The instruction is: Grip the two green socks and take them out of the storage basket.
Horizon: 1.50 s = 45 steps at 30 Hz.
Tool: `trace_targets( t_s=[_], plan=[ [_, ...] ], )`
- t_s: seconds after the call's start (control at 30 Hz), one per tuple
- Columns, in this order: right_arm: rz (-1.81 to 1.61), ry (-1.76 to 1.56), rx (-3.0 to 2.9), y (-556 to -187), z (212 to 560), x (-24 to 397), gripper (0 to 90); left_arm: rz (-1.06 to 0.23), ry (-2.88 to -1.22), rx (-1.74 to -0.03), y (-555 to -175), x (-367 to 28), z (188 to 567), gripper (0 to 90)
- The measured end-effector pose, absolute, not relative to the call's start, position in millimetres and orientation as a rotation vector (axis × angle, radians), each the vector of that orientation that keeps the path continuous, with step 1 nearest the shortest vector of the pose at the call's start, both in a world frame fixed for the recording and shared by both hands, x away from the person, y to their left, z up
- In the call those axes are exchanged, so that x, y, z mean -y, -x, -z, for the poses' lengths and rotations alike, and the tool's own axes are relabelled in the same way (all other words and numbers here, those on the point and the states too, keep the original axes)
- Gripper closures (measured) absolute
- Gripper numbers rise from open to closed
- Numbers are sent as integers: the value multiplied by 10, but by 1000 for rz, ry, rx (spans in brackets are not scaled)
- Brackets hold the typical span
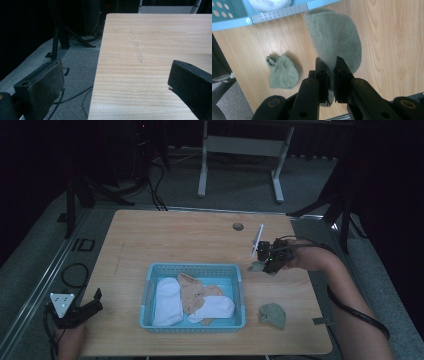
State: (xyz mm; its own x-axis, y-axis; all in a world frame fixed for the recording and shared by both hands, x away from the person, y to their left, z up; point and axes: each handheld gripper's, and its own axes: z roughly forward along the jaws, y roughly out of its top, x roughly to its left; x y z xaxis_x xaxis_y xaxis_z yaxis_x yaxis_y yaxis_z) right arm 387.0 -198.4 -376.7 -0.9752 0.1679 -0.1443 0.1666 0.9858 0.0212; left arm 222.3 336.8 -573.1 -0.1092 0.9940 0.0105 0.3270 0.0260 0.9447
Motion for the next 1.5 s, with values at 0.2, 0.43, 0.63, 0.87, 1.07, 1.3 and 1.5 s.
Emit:
trace_targets(
  t_s=[0.2,0.43,0.63,0.87,1.07,1.3,1.5],
  plan=[
    [-21,-267,-2986,-3903,3830,2038,834,-1107,-1392,-1544,-2225,-3368,5731,7],
    [-19,-257,-3019,-3959,4107,2108,831,-1107,-1393,-1543,-2226,-3368,5731,7],
    [-17,-246,-3053,-4010,4384,2135,831,-1109,-1393,-1542,-2225,-3366,5731,7],
    [3,-273,-3062,-4076,4658,2178,833,-1108,-1394,-1540,-2224,-3367,5731,7],
    [24,-261,-3076,-4099,4856,2171,832,-1111,-1394,-1541,-2224,-3363,5731,7],
    [38,-270,-3113,-4100,5076,2134,829,-1110,-1395,-1543,-2227,-3363,5731,7],
    [80,-287,-3132,-4082,5132,2120,728,-1112,-1394,-1544,-2226,-3363,5731,7]
  ],
)
